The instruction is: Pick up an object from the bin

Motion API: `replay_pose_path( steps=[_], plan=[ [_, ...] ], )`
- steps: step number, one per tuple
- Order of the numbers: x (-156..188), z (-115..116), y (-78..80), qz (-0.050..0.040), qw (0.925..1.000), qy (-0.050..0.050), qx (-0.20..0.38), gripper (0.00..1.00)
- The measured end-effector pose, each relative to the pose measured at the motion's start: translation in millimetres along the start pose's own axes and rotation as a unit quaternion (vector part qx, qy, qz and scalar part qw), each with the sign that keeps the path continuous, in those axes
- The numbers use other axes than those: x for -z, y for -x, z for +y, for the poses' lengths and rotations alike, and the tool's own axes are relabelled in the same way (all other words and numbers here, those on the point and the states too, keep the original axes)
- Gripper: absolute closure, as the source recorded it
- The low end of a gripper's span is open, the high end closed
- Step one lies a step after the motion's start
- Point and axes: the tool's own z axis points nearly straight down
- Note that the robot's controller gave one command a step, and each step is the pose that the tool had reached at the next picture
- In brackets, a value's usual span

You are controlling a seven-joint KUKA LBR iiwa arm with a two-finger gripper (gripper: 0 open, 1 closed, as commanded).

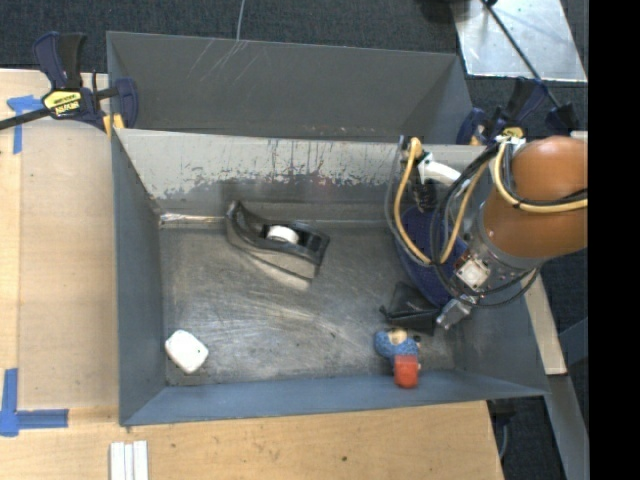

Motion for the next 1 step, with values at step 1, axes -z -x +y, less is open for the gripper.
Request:
replay_pose_path(
  steps=[1],
  plan=[
    [104.2, -19.3, -4.1, 0.0038, 0.9999, -0.003, 0.015, 1.00]
  ],
)
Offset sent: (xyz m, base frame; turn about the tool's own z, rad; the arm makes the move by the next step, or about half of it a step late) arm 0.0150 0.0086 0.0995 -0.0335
